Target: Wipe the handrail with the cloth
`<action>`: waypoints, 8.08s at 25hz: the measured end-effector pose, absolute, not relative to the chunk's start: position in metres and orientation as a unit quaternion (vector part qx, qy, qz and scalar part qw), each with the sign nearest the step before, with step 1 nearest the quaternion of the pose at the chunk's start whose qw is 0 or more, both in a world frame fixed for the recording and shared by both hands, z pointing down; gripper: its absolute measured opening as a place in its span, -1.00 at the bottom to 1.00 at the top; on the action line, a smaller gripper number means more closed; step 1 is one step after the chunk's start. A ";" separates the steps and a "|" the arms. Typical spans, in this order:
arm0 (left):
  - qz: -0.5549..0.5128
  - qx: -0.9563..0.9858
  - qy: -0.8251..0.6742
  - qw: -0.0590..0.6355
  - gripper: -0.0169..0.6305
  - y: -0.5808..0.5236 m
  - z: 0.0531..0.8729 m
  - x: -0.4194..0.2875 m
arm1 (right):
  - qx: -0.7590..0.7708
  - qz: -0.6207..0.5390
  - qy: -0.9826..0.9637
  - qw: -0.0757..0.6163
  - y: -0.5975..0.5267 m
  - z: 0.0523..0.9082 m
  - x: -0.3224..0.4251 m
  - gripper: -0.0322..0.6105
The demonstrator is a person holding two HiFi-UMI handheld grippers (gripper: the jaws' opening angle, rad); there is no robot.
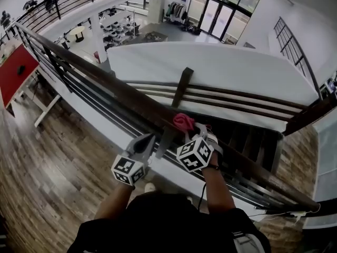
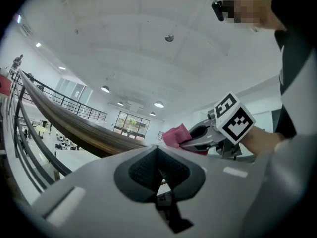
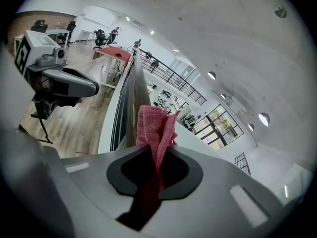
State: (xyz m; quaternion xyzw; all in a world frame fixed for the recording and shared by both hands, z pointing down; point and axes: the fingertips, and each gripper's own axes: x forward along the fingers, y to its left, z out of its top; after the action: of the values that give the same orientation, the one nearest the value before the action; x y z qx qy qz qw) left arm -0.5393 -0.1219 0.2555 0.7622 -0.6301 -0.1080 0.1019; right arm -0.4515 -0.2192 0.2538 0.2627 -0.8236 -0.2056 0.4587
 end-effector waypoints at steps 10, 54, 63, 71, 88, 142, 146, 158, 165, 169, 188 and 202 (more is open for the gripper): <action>-0.089 0.757 -0.644 0.074 -0.95 -0.111 0.244 -0.538 | 0.217 -0.122 -0.932 0.263 -0.181 0.219 -0.472 -0.77; -0.102 0.986 -0.075 0.104 -0.95 -0.121 0.193 0.071 | 0.742 -0.003 -0.665 0.086 -0.061 0.164 0.159 -0.78; -0.063 0.992 -0.007 0.105 -0.95 -0.097 0.211 0.150 | 0.796 0.035 -0.602 0.064 -0.024 0.185 0.242 -0.78; -0.064 0.995 -0.020 0.077 -0.95 -0.099 0.215 0.263 | 0.782 0.015 -0.619 0.063 -0.023 0.192 0.346 -0.77; -0.021 0.996 -0.049 0.076 -0.95 -0.106 0.227 0.444 | 0.755 0.055 -0.650 0.064 -0.056 0.215 0.536 -0.77; 0.100 0.937 -0.303 0.145 -0.95 -0.158 0.390 0.419 | 0.674 0.122 -0.663 0.304 -0.208 0.420 0.565 -0.78; 0.096 0.935 -0.307 0.151 -0.95 -0.156 0.391 0.400 | 0.663 0.117 -0.671 0.310 -0.207 0.420 0.541 -0.78; 0.077 0.931 -0.326 0.147 -0.95 -0.152 0.384 0.335 | 0.639 0.118 -0.689 0.320 -0.205 0.430 0.470 -0.78; 0.084 0.912 -0.375 0.144 -0.95 -0.158 0.378 0.292 | 0.620 0.114 -0.704 0.326 -0.208 0.429 0.423 -0.78; 0.072 0.906 -0.391 0.147 -0.95 -0.160 0.374 0.270 | 0.604 0.109 -0.716 0.332 -0.211 0.429 0.395 -0.78; 0.061 0.872 -0.460 0.160 -0.95 -0.160 0.379 0.178 | 0.554 0.105 -0.749 0.348 -0.215 0.431 0.314 -0.78; 0.047 0.839 -0.517 0.164 -0.95 -0.155 0.380 0.101 | 0.495 0.079 -0.783 0.368 -0.216 0.435 0.231 -0.78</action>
State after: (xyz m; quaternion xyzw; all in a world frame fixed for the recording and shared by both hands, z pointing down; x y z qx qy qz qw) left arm 0.1011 -0.1551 0.3802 0.8388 -0.5169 0.0472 0.1644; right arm 0.2313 -0.2156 0.4346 0.4950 -0.7830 0.0793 0.3683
